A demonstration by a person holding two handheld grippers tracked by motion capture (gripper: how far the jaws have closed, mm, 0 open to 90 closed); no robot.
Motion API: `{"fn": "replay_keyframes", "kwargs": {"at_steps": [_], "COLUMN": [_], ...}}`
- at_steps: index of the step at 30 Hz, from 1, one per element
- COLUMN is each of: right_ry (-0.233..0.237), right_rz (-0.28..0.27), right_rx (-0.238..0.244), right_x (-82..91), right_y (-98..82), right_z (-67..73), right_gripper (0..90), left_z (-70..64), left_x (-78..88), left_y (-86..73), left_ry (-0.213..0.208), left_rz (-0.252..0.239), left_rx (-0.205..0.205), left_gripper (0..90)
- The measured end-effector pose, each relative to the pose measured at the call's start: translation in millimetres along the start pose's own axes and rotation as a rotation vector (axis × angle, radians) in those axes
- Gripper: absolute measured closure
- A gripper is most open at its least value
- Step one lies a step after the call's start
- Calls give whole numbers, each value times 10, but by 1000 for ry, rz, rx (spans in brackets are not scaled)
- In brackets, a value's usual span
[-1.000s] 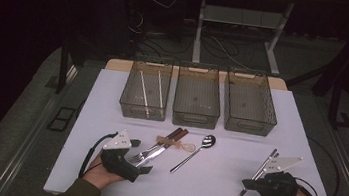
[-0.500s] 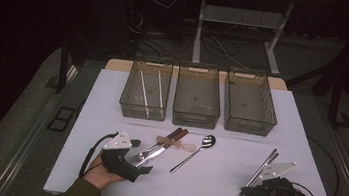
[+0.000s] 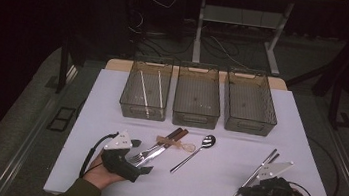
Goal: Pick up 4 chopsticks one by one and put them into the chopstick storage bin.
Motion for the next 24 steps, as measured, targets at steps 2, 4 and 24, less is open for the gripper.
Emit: {"fn": "replay_keyframes", "kwargs": {"at_steps": [2, 4, 24], "right_ry": [0, 0, 42], "right_rz": [1, -1, 5], "right_rx": [4, 5, 55], "right_x": [-9, -17, -124], "right_y": [13, 23, 131], "right_z": [6, 8, 174], "right_gripper": [900, 900, 900], "left_z": [0, 2, -6], "left_x": [1, 0, -1], "left_y": [1, 1, 2], "left_ry": [0, 1, 3], "left_rz": [0, 0, 3], "left_rx": [-1, 0, -1], "left_gripper": [1, 1, 1]}}
Point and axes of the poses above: each handheld gripper's, and its own axes: x roughly backward along the jaws, y roughly out of its top, z roughly to its left, the point moved 7 cm from there along -x, roughly forward along the jaws, and after that the axes turned 3 degrees about -y, right-handed, at the moved point
